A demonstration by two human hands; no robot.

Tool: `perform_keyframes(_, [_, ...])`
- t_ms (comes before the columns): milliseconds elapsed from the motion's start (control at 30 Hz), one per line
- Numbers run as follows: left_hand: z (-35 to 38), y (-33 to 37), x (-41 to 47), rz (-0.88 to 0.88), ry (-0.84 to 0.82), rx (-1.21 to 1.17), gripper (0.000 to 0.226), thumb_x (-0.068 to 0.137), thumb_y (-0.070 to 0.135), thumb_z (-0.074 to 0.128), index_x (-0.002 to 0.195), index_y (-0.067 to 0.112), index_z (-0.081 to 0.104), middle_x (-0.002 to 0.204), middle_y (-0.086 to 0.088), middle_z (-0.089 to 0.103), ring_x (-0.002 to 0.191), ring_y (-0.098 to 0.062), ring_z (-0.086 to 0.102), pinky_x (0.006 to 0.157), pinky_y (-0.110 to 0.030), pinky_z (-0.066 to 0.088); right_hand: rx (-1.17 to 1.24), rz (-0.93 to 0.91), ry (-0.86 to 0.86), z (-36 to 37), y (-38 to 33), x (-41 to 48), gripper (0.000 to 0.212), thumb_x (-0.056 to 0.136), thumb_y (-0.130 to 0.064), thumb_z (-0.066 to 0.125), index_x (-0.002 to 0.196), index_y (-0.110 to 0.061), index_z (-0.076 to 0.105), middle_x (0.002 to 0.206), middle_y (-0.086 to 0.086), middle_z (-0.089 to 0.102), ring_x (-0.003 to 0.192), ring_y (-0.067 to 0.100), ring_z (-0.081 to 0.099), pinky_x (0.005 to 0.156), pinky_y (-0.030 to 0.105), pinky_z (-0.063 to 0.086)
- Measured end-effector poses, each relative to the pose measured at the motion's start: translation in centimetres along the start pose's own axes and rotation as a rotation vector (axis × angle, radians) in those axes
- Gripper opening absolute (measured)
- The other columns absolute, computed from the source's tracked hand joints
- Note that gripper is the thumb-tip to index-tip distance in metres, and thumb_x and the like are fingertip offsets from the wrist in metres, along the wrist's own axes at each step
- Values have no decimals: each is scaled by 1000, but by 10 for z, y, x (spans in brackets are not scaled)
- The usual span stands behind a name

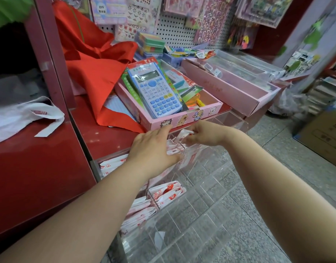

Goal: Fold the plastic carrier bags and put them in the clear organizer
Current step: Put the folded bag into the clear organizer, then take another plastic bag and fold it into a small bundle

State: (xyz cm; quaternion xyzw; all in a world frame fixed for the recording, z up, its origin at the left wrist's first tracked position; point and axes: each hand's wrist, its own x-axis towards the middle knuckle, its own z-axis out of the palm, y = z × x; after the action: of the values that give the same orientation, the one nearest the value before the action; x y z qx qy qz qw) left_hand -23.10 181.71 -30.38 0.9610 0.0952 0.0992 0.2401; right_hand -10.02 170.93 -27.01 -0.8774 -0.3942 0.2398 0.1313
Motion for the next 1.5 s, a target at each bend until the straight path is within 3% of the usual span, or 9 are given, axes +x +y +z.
perform_keyframes(200, [2,-2,0,5,18,2,80,84,53,55,146,25,13,148,3,31,133,-17,29,102,-26,19,122,-72,267,-7,6,-8,9,82,-1,63,81,-8,68,65,-7,62,52,-9,53,62,10,44])
perform_keyframes(400, [3,-1,2,3,33,28,80,85,51,56,146,24,13,144,0,36,130,-20,33,102,-27,21,-384,-34,272,14,0,-5,25,91,-19,50,111,-23,66,110,-5,65,111,17,47,96,30,21])
perform_keyframes(667, [-23,-7,-38,33,236,-85,41,90,39,54,127,22,52,131,5,51,123,-14,42,98,-24,27,110,1,850,36,-7,-63,22,86,-1,53,98,-8,70,94,6,69,91,22,55,71,23,33])
perform_keyframes(833, [-60,-46,-146,98,414,-123,37,76,42,44,82,19,72,81,7,69,86,-8,52,73,-23,39,155,-179,787,57,-65,-84,18,82,2,56,88,-4,71,84,10,70,76,21,58,74,30,43])
perform_keyframes(1000, [-104,-115,-263,-128,610,107,33,76,33,46,74,13,73,81,2,69,85,-9,51,78,-18,36,137,-455,588,102,-162,-79,15,80,-8,60,90,-5,71,85,9,71,70,7,55,72,21,40])
perform_keyframes(1167, [-141,-177,-344,-608,533,266,53,77,40,72,118,7,63,131,-16,53,122,-36,48,101,-55,32,-22,-727,321,168,-259,-67,40,76,-29,50,106,-10,68,109,3,68,104,21,60,88,17,35])
perform_keyframes(1300, [-154,-196,-362,-641,323,343,105,61,81,6,138,19,42,147,0,35,136,-15,33,109,-33,13,-186,-879,158,215,-314,-56,68,72,-51,57,124,-8,56,132,11,53,124,26,47,106,28,26])
perform_keyframes(1367, [-146,-203,-372,-572,309,433,87,68,75,27,115,12,65,119,-7,64,112,-21,55,94,-37,25,-254,-914,161,229,-327,-55,74,65,-49,66,125,-7,55,134,13,51,126,27,45,110,33,23])
perform_keyframes(1500, [-141,-214,-384,-406,554,506,64,36,38,92,92,12,74,86,-4,69,87,-18,42,78,-36,28,-187,-998,347,236,-327,-50,37,63,-38,58,92,-16,67,91,-1,69,88,11,54,76,18,45])
